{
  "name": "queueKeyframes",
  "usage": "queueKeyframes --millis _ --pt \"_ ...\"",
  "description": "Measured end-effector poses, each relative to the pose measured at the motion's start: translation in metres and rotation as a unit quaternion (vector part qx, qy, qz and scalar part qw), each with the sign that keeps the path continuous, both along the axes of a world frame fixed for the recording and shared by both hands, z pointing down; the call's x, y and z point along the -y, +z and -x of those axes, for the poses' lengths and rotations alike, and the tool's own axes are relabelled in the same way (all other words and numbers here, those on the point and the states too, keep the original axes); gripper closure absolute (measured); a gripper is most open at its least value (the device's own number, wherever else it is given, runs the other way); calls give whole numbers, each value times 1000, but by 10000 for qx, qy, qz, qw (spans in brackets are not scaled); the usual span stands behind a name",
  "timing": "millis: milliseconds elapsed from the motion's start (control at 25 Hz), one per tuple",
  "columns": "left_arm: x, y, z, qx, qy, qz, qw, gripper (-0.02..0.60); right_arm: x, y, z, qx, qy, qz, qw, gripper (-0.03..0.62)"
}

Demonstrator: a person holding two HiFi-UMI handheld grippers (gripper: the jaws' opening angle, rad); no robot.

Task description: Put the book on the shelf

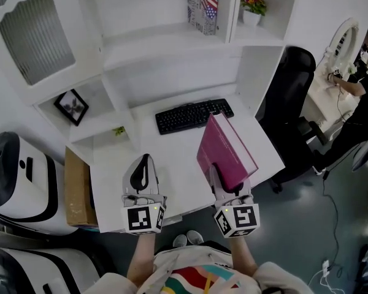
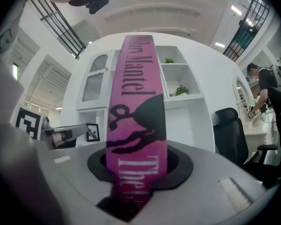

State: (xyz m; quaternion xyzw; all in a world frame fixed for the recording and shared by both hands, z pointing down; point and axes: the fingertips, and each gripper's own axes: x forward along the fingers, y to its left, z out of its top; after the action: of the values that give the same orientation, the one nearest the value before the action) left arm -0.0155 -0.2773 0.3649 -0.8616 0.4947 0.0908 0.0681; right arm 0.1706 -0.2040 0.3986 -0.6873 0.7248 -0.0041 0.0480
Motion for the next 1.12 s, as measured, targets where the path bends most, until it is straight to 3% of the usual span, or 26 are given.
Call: queueKeyframes --millis 200,320,400,680,920,1120 --pt "4 -11 -1 37 -34 -132 9999 583 6 1 -7 380 5 181 9991 447" --pt "7 -14 0 38 -47 -152 9999 583 12 -11 -11 678 -126 67 9976 447" --pt "9 -16 -1 44 -64 -145 9999 583 20 -28 -16 592 -123 -63 9981 447" --pt "13 -23 3 57 -87 -200 9997 583 58 -132 -35 191 -218 -692 9972 447" --pt "10 -13 17 117 -187 -28 9998 583 91 -234 -52 77 -304 -1259 9916 447" --pt "13 -14 35 100 -351 -71 9993 583 130 -281 -46 126 -547 -1333 9895 447"
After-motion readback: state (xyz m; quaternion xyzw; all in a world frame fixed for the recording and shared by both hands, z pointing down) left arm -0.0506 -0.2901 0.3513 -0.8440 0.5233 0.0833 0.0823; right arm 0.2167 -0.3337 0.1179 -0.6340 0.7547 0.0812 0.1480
